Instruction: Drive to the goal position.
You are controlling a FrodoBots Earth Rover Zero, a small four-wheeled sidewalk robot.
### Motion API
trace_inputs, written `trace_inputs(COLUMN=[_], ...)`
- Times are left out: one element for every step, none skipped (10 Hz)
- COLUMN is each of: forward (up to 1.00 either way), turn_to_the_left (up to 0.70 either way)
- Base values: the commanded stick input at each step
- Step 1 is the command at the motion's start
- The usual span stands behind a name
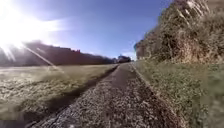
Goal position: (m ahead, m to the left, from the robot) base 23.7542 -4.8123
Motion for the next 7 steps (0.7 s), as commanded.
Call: trace_inputs(forward=[0.85,0.85,0.85,0.85,0.85,0.85,0.85], turn_to_the_left=[0.00,0.00,0.00,0.00,-0.01,-0.03,-0.18])
